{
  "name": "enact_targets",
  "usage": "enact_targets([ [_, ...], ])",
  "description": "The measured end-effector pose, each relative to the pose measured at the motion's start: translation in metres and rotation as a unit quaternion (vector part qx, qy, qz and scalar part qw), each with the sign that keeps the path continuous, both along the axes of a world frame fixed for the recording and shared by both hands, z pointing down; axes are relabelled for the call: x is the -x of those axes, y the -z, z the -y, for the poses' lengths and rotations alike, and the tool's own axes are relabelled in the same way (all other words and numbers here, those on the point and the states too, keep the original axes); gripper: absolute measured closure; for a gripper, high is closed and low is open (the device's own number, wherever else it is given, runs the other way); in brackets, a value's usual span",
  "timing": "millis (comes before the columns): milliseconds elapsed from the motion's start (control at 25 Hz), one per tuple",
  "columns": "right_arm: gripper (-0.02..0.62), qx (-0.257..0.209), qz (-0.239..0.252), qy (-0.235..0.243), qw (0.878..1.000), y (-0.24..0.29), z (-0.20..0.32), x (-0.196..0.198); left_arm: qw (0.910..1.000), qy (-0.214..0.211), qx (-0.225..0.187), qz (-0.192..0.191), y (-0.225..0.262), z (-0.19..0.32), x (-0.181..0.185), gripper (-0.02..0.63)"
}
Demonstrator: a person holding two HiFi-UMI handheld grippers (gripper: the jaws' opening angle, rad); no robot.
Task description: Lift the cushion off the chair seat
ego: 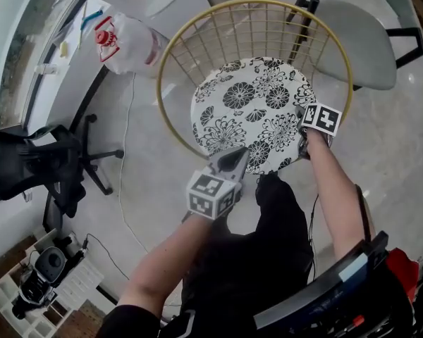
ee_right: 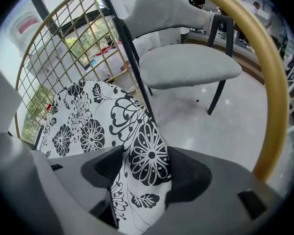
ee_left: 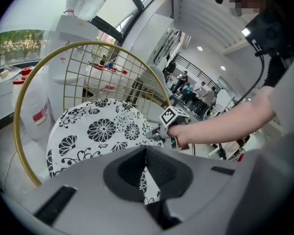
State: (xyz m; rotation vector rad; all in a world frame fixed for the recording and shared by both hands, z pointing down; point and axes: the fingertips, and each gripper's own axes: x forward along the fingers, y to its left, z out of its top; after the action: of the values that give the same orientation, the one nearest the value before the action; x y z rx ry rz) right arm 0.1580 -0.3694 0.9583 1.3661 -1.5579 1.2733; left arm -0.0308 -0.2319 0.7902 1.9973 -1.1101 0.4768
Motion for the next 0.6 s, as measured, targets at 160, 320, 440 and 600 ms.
enact_targets([
  [160, 0.34, 0.003, 0.003, -0.014, 1.0, 0.002, -0.001, -0.004, 1.0, 0.006, 0.002, -0.001, -0.001, -0.006, 0.004, 0.598],
  [320, 0.393, -0.01, 0.007, -0.032, 0.999, 0.008, -0.002, -0.011, 0.9997, 0.023, 0.004, -0.002, 0.006, -0.005, 0.008, 0.598],
  [440, 0.433, -0.013, 0.003, -0.032, 0.999, 0.014, -0.005, -0.018, 0.9996, 0.028, 0.007, 0.002, 0.014, -0.01, 0.008, 0.598],
  [600, 0.51, -0.021, -0.01, -0.016, 1.0, 0.025, -0.009, -0.025, 0.9996, 0.026, 0.007, -0.001, 0.024, -0.016, 0.007, 0.598],
])
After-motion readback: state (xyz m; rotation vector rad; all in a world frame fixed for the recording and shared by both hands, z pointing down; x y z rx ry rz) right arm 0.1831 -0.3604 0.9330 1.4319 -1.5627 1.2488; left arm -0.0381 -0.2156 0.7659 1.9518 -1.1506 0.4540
